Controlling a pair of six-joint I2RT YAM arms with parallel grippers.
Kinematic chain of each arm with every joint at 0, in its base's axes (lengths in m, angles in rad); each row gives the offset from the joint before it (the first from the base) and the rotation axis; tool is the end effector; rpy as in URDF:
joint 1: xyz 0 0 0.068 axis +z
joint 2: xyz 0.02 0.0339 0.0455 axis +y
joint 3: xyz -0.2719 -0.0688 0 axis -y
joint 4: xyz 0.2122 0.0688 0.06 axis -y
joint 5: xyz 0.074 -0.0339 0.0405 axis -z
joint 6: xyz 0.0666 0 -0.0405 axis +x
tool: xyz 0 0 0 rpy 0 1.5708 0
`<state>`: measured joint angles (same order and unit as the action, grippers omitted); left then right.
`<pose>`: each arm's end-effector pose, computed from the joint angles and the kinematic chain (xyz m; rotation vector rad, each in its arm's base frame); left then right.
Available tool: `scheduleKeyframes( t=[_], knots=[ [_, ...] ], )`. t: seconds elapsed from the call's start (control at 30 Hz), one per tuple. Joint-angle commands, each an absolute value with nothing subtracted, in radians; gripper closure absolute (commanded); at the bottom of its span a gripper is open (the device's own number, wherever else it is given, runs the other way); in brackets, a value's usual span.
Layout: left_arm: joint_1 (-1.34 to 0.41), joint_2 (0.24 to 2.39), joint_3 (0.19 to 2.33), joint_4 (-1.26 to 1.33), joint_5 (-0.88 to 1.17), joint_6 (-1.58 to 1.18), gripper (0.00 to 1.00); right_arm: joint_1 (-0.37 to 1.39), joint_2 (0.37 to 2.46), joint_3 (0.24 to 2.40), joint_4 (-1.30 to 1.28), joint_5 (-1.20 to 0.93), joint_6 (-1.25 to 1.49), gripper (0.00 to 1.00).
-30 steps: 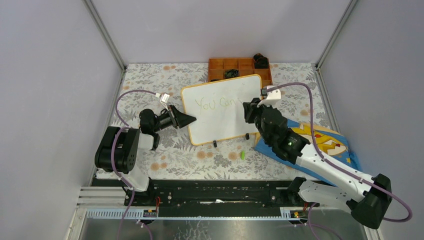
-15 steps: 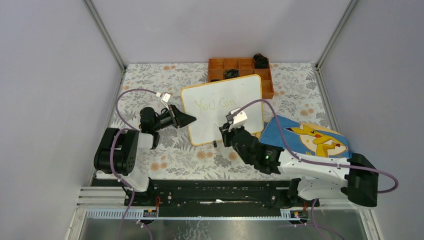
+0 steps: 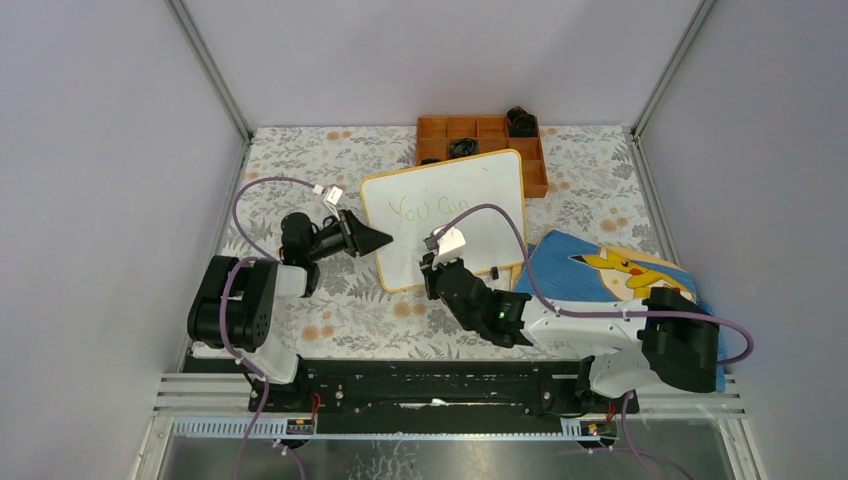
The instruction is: Write a sentence on the whiteboard
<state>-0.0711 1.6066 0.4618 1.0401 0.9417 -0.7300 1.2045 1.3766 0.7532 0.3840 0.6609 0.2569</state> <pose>0.2801 -0.0739 0.2050 0.1831 1.8188 -1.3624 0.1448 0.2634 0.2751 -0.3727 1.7428 0.4623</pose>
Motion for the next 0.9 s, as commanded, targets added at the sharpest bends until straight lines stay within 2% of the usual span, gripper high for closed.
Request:
scheduleKeyframes(
  t=[0.0, 0.87],
  knots=[
    [-0.074, 1.584, 0.483, 1.032, 0.925, -0.693, 0.60, 1.209, 1.404, 0.816, 0.457, 0.678, 0.280, 1.00],
    [-0.075, 1.582, 0.494, 0.977, 0.917, -0.667, 0.60, 1.179, 1.528, 0.882, 0.454, 0.699, 0.299, 1.00]
  ],
)
